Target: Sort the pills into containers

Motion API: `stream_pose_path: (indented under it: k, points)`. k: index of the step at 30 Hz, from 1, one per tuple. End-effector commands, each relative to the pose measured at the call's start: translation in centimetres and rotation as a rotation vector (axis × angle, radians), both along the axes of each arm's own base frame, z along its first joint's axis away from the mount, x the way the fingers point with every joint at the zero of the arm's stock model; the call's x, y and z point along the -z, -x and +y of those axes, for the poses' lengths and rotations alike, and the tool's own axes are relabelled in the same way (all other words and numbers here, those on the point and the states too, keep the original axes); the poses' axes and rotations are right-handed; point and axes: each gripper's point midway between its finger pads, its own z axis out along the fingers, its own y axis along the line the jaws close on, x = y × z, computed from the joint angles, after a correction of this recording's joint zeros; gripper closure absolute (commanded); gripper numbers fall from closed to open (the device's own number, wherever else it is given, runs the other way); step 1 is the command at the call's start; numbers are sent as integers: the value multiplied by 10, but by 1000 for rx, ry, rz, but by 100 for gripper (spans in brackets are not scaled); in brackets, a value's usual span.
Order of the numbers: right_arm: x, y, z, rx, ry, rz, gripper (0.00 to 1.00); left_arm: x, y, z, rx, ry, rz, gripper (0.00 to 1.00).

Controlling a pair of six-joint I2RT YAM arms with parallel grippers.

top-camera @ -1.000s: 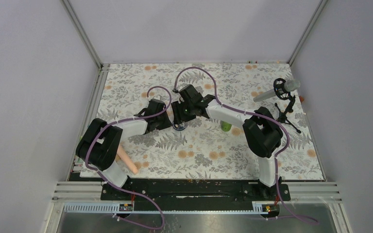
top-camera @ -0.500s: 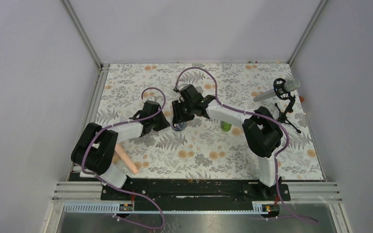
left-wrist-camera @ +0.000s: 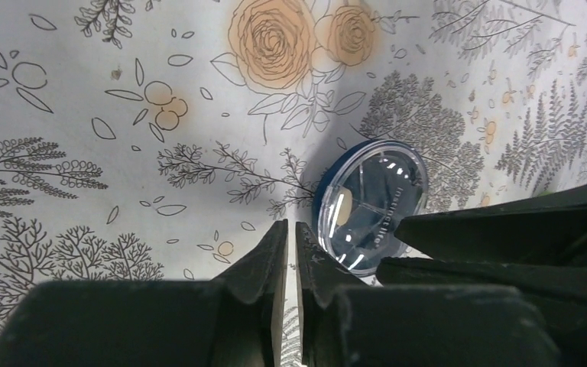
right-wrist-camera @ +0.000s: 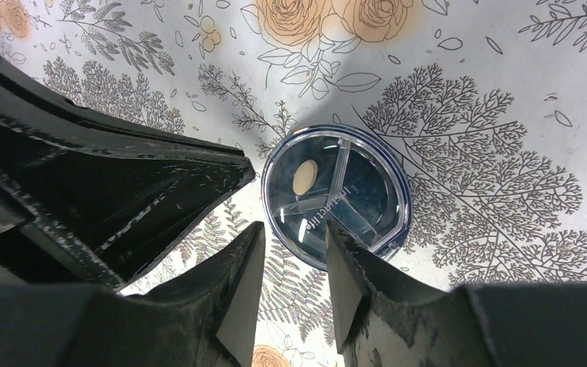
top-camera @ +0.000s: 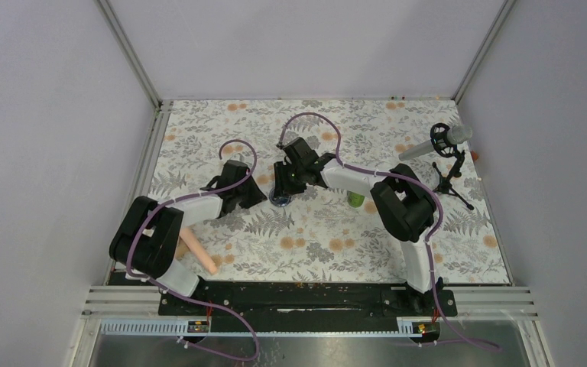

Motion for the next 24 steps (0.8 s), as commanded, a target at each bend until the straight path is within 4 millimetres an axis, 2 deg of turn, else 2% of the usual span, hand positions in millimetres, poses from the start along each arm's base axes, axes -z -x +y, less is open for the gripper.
stream_pose_path:
  k: [1, 5, 8, 10, 14, 19, 24]
  points:
    - [-22, -10, -9, 38, 7, -46, 57, -33, -13, -5, -8, 55, -99, 91]
    - [-45, -16, -22, 77, -3, -85, 56, -55, -18, -6, -1, 68, -159, 86]
    - [-59, -20, -40, 121, 1, -116, 53, -67, -20, -5, 3, 65, -201, 76]
    - [-68, -23, -56, 166, 22, -140, 51, -66, -22, -6, 18, 58, -204, 70]
    - [-77, -23, -81, 222, 53, -162, 49, -50, -28, -16, 75, 38, -138, 70]
    - [-72, -14, -88, 223, 60, -144, 48, -29, -33, -22, 94, 35, -95, 70]
    - [-68, -9, -94, 225, 75, -136, 48, -6, -20, -14, 98, -8, -22, 76]
